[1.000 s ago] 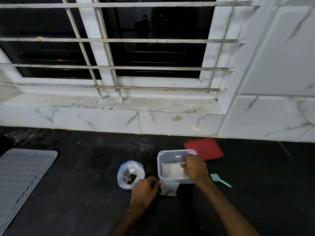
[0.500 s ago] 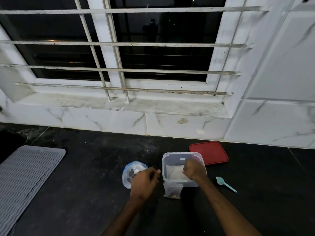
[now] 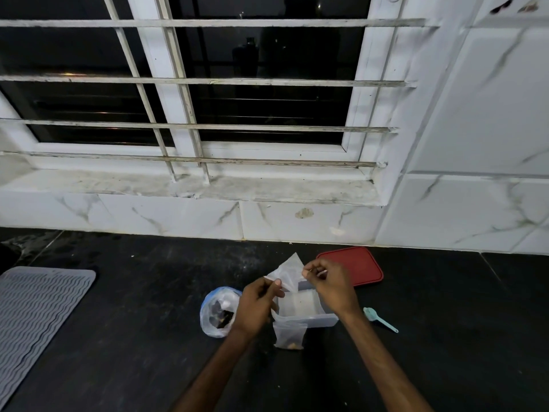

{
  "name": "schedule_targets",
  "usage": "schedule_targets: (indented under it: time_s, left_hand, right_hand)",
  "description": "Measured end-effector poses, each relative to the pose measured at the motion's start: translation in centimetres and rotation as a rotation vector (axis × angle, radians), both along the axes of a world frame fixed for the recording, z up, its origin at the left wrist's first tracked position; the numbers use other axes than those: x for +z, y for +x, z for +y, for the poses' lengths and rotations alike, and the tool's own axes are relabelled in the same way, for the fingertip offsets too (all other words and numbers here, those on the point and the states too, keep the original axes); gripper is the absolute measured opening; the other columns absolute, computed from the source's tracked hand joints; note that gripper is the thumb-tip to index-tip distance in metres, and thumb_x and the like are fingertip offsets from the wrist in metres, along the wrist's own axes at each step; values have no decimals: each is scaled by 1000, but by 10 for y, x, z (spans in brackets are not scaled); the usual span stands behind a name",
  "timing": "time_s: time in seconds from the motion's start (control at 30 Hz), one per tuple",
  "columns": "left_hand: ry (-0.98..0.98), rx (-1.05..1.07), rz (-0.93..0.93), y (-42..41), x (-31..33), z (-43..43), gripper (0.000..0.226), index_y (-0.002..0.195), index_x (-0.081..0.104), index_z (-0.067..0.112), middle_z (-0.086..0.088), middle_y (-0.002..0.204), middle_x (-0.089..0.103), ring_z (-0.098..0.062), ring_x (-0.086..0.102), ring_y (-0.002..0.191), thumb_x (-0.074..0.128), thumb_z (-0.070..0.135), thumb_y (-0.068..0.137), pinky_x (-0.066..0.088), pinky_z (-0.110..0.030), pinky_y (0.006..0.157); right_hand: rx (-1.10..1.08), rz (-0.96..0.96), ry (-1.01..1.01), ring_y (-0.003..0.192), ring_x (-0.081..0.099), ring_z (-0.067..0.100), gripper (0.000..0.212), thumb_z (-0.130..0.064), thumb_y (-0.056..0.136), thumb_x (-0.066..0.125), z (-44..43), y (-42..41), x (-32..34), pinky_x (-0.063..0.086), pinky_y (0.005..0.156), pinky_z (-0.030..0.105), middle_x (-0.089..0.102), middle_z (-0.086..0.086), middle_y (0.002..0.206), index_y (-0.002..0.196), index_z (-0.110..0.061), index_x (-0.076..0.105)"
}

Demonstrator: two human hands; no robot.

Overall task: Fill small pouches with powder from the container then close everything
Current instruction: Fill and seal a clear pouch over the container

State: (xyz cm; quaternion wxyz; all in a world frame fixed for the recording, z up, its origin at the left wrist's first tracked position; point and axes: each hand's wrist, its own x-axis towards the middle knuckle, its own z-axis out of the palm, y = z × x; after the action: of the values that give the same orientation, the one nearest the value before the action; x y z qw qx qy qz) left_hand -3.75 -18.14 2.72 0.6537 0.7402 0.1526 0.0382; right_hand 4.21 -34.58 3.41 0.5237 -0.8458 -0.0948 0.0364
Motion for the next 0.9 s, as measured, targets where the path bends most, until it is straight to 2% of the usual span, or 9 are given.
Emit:
schedule_targets:
  time_s: [0.13, 0.23, 0.3, 0.33, 0.4, 0.47, 0.57, 0.7, 0.9]
  left_hand:
    - [-84, 72, 18, -2, 0, 4, 15, 91, 66, -1, -15, 74, 67, -16, 60, 58, 57, 10, 95, 42, -18, 43]
    - [-52, 81, 24, -6, -5, 8, 17, 90, 66, 0, -13, 73, 68, -17, 61, 58, 60, 16, 95, 42, -19, 42]
    - [-50, 83, 25, -8, -6, 11, 18, 86, 66, 0, -7, 67, 69, -12, 61, 55, 62, 16, 93, 42, -19, 42]
    - [-50, 78, 23, -8, -6, 12, 19, 84, 65, -2, -6, 66, 68, -11, 60, 53, 63, 15, 93, 42, -19, 42]
    - [-33, 56, 19, -9, -8, 14, 19, 86, 66, -3, -9, 67, 69, -14, 60, 55, 64, 14, 92, 44, -22, 45]
    - [-26, 55, 14, -9, -8, 16, 13, 86, 68, -1, -9, 67, 69, -13, 61, 56, 62, 9, 92, 46, -23, 47]
    - [-65, 52, -2, -9, -7, 17, 14, 83, 68, -1, -1, 61, 66, -9, 58, 53, 59, 3, 93, 45, -19, 48]
    - [-96, 9, -32, -11, -7, 20, 16, 85, 71, 2, 1, 64, 69, -4, 57, 55, 57, 0, 94, 45, -17, 52]
    - [-60, 88, -44, -6, -9, 19, 9, 92, 71, 1, -9, 78, 74, -6, 63, 61, 63, 4, 91, 48, -19, 54]
  right_hand:
    - [-19, 9, -107, 78, 62, 3, 9, -20, 86, 72, 1, -13, -9, 45, 66, 15, 66, -15, 85, 93, -23, 68]
    - [-86, -232, -326, 100, 53, 2, 24, -18, 88, 69, 5, -26, -9, 48, 78, 19, 56, -16, 106, 109, -24, 61]
    - [-41, -406, -277, 98, 52, -1, 19, -18, 90, 65, 15, -35, 0, 46, 80, 14, 57, -14, 107, 108, -23, 61]
    - [43, -428, -255, 94, 54, -2, 13, -21, 91, 63, 21, -38, 5, 45, 78, 12, 59, -15, 103, 104, -23, 63]
    - [224, -351, -272, 90, 56, -1, 7, -28, 93, 62, 34, -44, 8, 46, 78, 14, 64, -14, 98, 99, -26, 65]
    - [281, -257, -273, 89, 59, 1, 7, -31, 92, 64, 43, -47, 5, 51, 79, 18, 67, -13, 96, 98, -28, 65]
    - [246, -201, -162, 85, 63, 1, 7, -27, 89, 69, 47, -46, 1, 54, 77, 22, 69, -13, 90, 94, -27, 64]
    - [221, -183, -171, 81, 62, 2, 13, -29, 86, 73, 46, -41, -3, 54, 72, 23, 67, -12, 86, 91, -25, 62]
    - [184, -194, -234, 81, 60, 0, 13, -35, 87, 70, 45, -39, 2, 46, 68, 9, 66, -14, 89, 94, -26, 65]
